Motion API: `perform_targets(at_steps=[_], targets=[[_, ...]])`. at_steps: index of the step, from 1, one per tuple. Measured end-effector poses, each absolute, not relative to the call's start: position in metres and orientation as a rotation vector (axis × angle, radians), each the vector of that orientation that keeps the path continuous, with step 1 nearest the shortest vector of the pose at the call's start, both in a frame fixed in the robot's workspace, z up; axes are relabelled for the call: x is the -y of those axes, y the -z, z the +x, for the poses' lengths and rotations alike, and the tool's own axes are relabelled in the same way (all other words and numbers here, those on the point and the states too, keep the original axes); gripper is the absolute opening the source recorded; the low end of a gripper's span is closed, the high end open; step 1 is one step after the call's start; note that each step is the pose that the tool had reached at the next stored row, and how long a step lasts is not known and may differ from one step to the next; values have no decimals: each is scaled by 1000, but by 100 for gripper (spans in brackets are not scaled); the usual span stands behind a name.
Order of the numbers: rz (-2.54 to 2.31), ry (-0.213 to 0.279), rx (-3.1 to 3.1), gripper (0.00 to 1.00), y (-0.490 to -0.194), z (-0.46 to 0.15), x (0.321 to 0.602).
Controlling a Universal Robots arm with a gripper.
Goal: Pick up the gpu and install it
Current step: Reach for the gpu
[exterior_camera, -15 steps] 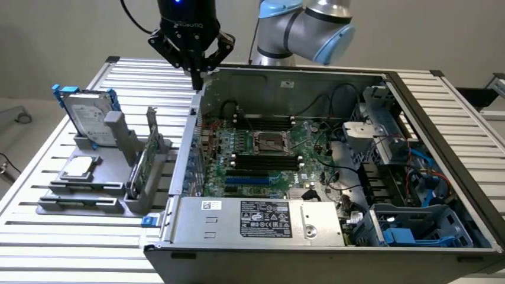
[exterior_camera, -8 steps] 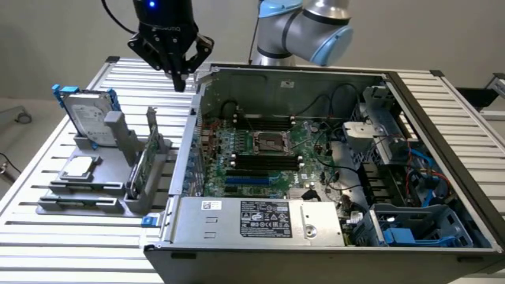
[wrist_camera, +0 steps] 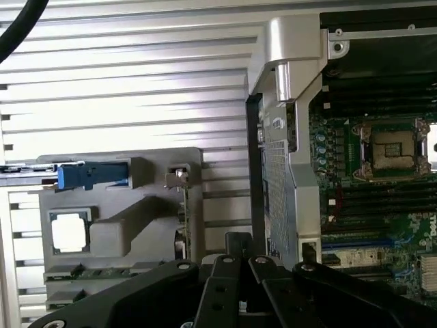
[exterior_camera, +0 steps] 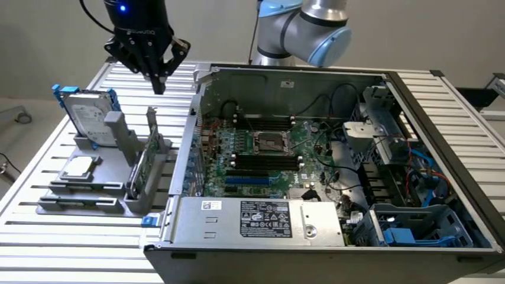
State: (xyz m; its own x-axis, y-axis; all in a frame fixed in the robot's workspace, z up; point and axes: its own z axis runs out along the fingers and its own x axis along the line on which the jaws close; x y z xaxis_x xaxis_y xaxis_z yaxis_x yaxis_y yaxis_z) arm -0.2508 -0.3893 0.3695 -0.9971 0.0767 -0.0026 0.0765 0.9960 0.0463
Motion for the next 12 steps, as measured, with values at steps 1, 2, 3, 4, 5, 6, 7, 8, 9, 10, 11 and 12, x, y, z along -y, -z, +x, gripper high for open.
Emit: perform_targets(at_steps=[1,2,3,4,5,6,7,8,9,10,11,12], targets=[[120,-72,-3135,11,-369,-255,389],[121,-72,-3136,11,-368,-260,389],[121,-72,-3137,11,-368,-264,389],[121,-71,-3139,11,-367,-269,389],[121,-71,-3141,11,-366,-274,389],[121,-71,-3143,11,-366,-278,389],[121,-70,-3146,11,-365,-281,389],[121,-70,-3149,11,-364,-284,389],[121,-70,-3151,11,-363,-285,390],[119,-70,-3155,11,-362,-286,390],[116,-69,-3159,11,-362,-286,390],[113,-69,-3164,11,-362,-287,391]])
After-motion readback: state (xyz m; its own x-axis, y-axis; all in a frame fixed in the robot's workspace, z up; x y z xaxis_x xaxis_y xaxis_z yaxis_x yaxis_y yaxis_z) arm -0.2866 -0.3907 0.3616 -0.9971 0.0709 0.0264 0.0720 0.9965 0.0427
